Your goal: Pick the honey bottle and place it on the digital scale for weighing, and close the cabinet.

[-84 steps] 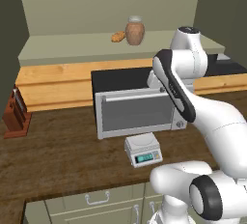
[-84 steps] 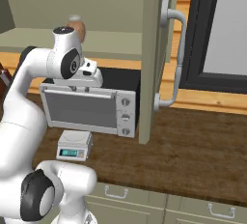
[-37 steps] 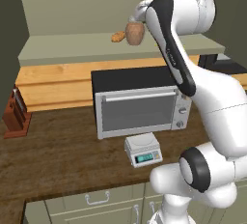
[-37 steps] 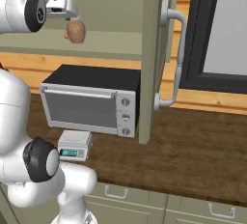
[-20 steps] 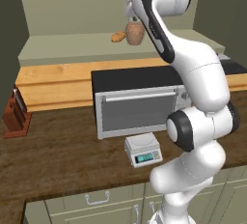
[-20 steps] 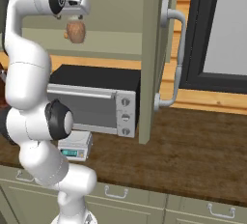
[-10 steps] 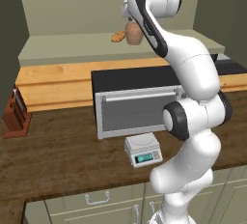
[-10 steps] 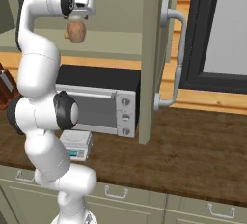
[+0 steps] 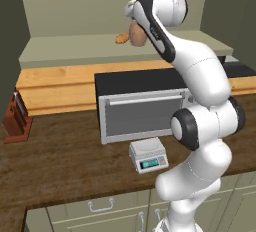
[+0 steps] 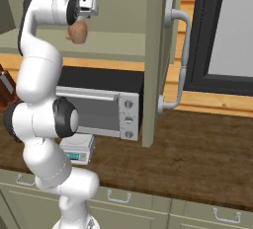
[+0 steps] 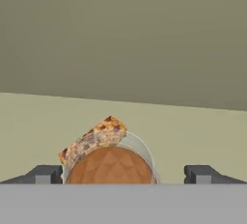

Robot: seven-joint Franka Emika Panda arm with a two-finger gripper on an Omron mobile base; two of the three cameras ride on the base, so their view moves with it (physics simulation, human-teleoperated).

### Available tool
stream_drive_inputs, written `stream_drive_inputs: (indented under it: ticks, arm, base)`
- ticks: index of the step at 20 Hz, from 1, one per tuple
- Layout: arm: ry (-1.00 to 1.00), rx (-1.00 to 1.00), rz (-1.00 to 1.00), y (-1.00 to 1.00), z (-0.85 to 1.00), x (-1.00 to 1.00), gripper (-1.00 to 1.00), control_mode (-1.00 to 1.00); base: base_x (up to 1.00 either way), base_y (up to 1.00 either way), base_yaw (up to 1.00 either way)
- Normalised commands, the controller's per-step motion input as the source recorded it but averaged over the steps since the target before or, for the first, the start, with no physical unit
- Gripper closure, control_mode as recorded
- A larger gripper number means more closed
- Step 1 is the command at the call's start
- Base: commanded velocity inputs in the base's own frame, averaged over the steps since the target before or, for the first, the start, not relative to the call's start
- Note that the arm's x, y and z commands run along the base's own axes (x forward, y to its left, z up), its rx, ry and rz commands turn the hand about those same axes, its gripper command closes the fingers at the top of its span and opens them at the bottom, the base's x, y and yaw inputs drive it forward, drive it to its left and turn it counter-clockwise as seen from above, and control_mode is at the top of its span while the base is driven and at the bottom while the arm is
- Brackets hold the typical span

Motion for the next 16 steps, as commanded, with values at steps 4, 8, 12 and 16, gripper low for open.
stream_drive_inputs:
  ticks: [4,8,12,16]
  arm:
    - [0.12,0.00,0.03,0.08,0.18,0.24,-1.00,-1.00]
    - [0.09,0.00,0.02,0.14,0.00,0.33,-1.00,-1.00]
    - [0.03,0.00,0.02,0.10,0.00,0.34,-1.00,-1.00]
    - [0.00,0.00,0.00,0.00,0.00,0.18,-1.00,-1.00]
  base:
    - [0.00,0.00,0.00]
    - [0.00,0.00,0.00]
    - [0.00,0.00,0.00]
    - [0.00,0.00,0.00]
